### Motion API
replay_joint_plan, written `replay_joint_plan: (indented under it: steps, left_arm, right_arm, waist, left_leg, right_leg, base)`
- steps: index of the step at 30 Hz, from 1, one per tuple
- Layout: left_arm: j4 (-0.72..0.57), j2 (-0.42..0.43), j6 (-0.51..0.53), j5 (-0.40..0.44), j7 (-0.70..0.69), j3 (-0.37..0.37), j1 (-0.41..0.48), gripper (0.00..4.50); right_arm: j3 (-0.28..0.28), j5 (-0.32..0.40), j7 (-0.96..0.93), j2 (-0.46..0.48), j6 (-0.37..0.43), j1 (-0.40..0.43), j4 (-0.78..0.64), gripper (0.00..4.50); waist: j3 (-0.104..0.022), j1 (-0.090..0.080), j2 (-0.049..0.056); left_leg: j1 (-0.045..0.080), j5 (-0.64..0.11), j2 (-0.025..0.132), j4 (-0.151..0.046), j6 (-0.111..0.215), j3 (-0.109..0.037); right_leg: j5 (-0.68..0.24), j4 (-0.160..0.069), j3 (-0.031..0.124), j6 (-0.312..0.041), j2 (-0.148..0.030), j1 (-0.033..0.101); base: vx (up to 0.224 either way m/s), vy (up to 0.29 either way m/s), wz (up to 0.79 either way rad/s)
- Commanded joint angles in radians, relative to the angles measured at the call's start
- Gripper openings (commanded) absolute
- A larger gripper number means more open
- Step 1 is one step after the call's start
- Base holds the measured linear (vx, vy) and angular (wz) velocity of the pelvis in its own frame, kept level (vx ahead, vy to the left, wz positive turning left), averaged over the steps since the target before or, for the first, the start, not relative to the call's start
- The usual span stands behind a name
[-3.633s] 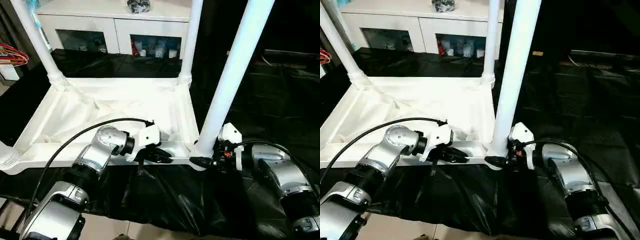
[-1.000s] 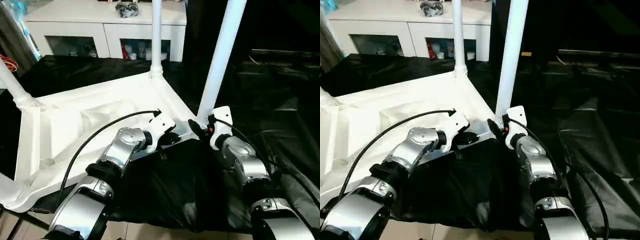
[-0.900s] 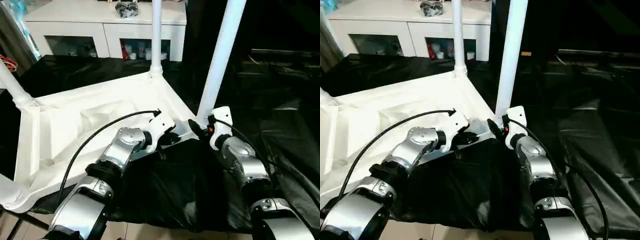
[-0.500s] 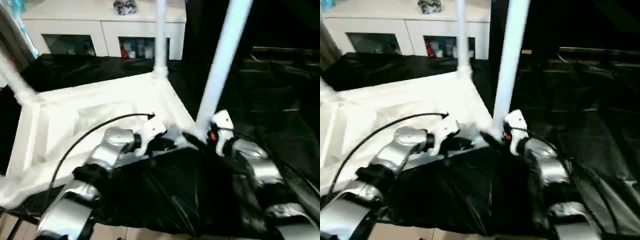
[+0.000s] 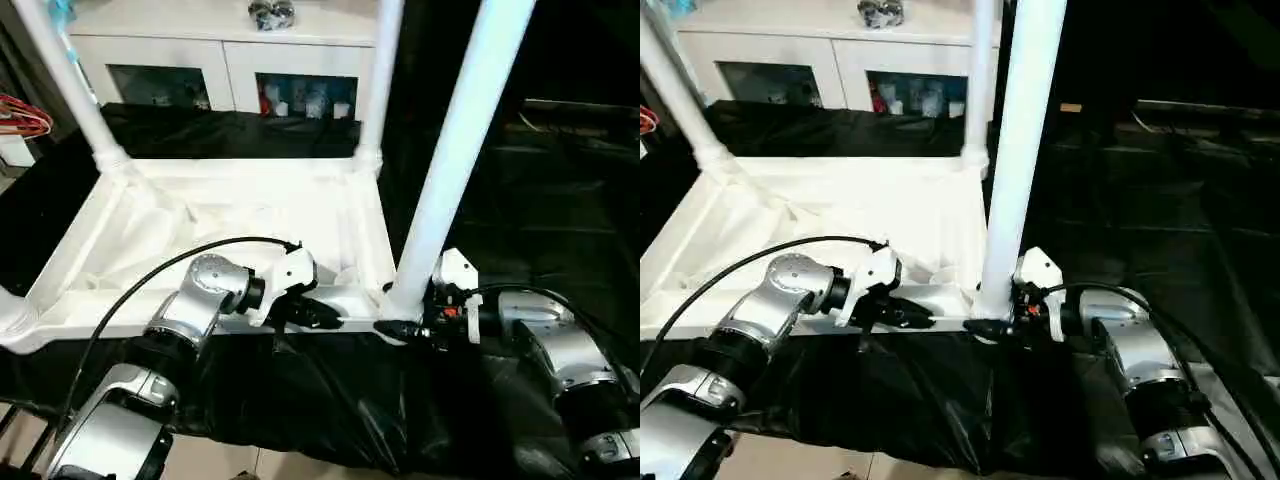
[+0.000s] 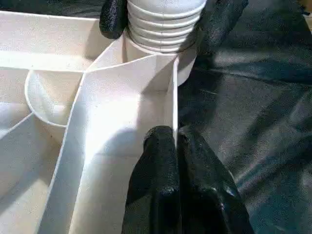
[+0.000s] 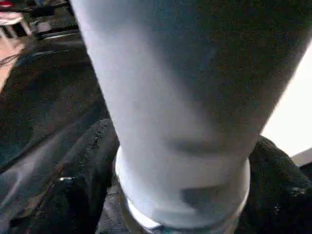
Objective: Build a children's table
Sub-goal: Rotate leg to tighten
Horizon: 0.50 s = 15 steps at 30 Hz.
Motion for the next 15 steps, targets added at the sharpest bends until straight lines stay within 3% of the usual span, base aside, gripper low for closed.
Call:
replay_joint_plan:
  steps: [1, 4, 7, 10, 15]
  left_arm:
    - [-0.029, -0.016, -0.005, -0.010, -0.014, -0.019, 0.000, 0.00]
    - [-0.031, -0.018, -0.001, -0.010, -0.018, -0.019, 0.001, 0.00]
    - [-0.036, -0.025, 0.002, -0.008, -0.010, -0.020, 0.005, 0.00]
    - [-0.026, -0.049, 0.002, -0.004, 0.042, -0.016, 0.000, 0.00]
    - [0.038, -0.134, 0.047, 0.038, 0.249, 0.005, -0.050, 0.00]
  right_arm:
    - [0.061, 0.005, 0.046, 0.014, 0.030, 0.021, -0.027, 3.22]
    - [0.063, 0.012, 0.052, 0.017, 0.045, 0.026, -0.036, 2.86]
    - [0.062, 0.013, 0.035, 0.029, 0.051, 0.029, -0.032, 2.81]
    - [0.026, 0.002, -0.077, 0.084, 0.038, 0.015, 0.011, 2.77]
    - [-0.056, -0.065, -0.454, 0.211, -0.002, -0.070, 0.199, 2.75]
  waist:
    - [-0.058, 0.002, -0.011]
    - [-0.058, 0.007, -0.011]
    - [-0.058, 0.007, -0.011]
    - [-0.055, 0.006, -0.011]
    - [-0.048, -0.023, -0.013]
  left_leg:
    - [0.003, -0.180, 0.033, -0.061, 0.083, -0.010]
    - [0.004, -0.180, 0.033, -0.061, 0.080, -0.009]
    - [0.004, -0.183, 0.033, -0.062, 0.076, -0.010]
    - [0.004, -0.196, 0.033, -0.064, 0.064, -0.011]
    - [0.009, -0.268, 0.026, -0.072, 0.013, -0.017]
  right_leg:
    - [-0.193, -0.054, 0.038, -0.254, -0.052, 0.052]
    - [-0.199, -0.055, 0.038, -0.253, -0.052, 0.052]
    - [-0.206, -0.055, 0.037, -0.249, -0.052, 0.051]
    - [-0.246, -0.059, 0.038, -0.235, -0.054, 0.050]
    - [-0.416, -0.078, 0.035, -0.186, -0.055, 0.040]
  base:
    - [0.000, 0.000, 0.00]
    - [0.000, 0.000, 0.00]
    - [0.000, 0.000, 0.00]
    - [0.000, 0.000, 0.00]
    - [0.000, 0.000, 0.00]
